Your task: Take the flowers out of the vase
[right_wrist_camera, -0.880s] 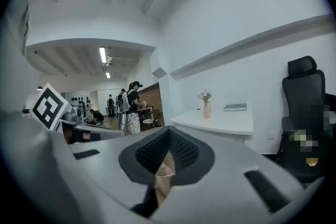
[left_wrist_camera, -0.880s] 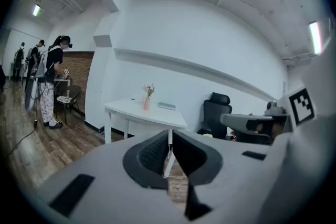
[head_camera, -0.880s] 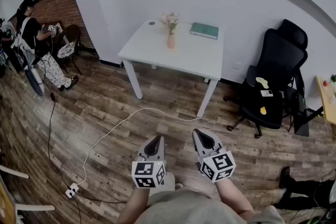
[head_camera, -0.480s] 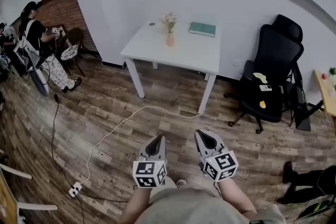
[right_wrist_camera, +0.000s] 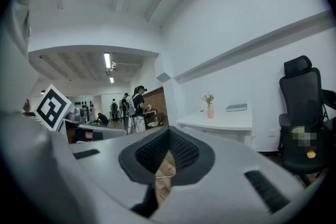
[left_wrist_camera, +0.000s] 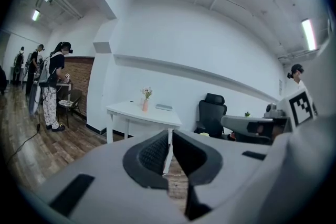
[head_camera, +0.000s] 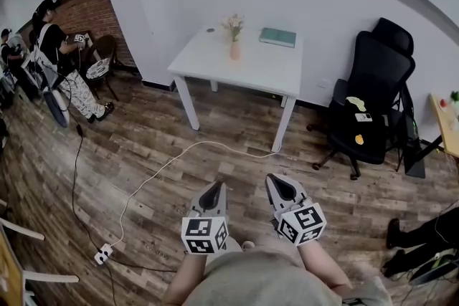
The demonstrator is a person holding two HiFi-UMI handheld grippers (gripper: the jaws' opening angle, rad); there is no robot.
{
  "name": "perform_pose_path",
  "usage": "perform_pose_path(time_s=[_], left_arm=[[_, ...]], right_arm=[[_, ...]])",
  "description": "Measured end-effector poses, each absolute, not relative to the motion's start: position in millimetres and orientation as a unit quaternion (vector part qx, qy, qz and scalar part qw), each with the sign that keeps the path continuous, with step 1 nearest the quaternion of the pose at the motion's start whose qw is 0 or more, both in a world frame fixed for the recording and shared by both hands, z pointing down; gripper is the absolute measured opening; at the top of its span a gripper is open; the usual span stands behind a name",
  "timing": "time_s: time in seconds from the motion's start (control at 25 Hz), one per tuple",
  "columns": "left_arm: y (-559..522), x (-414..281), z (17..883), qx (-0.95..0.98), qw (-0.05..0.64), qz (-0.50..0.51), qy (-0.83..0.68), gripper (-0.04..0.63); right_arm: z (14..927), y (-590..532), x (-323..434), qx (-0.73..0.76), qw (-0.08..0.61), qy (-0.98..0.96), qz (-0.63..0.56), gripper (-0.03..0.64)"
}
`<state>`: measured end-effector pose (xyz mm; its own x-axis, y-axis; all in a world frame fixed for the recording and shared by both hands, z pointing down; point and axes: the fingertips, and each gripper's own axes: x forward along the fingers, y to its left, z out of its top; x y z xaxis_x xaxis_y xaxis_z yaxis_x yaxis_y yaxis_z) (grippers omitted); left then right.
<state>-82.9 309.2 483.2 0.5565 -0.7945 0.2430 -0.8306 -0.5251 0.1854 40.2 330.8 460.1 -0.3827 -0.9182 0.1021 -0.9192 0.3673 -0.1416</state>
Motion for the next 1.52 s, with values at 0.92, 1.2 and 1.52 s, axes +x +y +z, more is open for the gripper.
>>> perform_pose_path(time_s=[0.92, 1.2, 1.52], left_arm=[[294, -78, 484, 0.875, 0.147, 0.064, -0.457, 0.027], [259, -64, 490, 0.876, 0.153, 0.068, -0.453, 0.048], [195, -56, 493, 0.876, 0.155, 0.074, -0.452, 0.082]], right_arm=[[474, 313, 44, 0.552, 0.010, -0.827, 0.108, 0.028], [482, 278, 57, 0.555, 0.021, -0.823, 0.122, 0.044], [484, 211, 69, 0.558, 0.025, -0.821, 0.123, 0.069]])
